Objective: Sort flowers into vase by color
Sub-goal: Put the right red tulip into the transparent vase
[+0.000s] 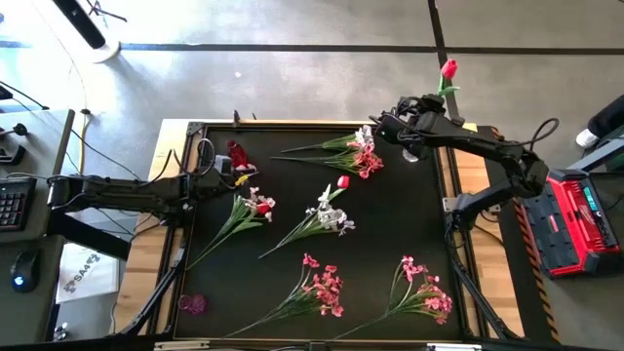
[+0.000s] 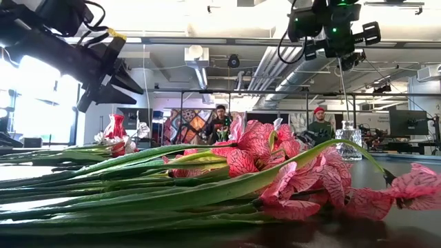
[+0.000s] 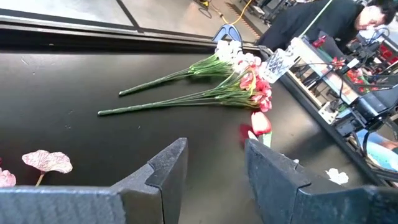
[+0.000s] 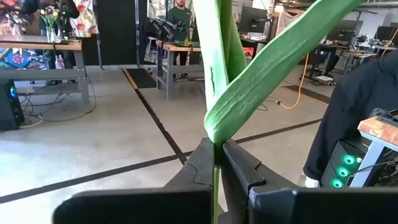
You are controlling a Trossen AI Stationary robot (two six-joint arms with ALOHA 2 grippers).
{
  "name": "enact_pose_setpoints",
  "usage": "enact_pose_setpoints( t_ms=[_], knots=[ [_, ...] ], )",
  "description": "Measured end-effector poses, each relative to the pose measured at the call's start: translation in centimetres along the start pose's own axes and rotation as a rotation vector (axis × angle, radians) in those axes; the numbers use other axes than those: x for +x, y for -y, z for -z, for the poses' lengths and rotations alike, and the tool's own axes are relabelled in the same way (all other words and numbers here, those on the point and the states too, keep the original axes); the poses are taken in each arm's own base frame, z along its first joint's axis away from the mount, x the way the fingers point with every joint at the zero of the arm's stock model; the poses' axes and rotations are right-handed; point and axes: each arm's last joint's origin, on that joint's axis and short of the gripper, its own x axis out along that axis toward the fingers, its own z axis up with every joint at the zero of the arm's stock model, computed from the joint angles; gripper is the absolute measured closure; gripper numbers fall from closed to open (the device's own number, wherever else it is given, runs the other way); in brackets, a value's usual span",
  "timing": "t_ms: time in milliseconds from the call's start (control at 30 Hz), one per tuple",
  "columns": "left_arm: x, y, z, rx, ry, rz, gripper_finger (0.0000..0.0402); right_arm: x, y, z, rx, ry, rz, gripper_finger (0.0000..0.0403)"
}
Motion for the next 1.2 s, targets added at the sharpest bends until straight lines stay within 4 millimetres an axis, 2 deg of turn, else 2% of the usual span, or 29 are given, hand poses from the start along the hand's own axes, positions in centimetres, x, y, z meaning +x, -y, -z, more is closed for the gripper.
enact_pose_setpoints(
  t_ms=[733, 1033, 1200],
  knots=[
    [0.2, -0.1, 0.2, 0.008, -0.013, -0.013, 0.0252, -0.5, -0.3, 0.1, -0.005, -0.111, -0.053, 0.0403],
    [0.2, 0.0, 0.2, 0.008, -0.019, -0.005, 0.0252, -1.1, -0.3, 0.2, -0.035, -0.099, -0.076, 0.0403],
    [0.2, 0.0, 0.2, 0.007, -0.019, -0.005, 0.0252, -0.6, -0.5, 0.8, -0.061, -0.229, -0.083, 0.04]
  ],
)
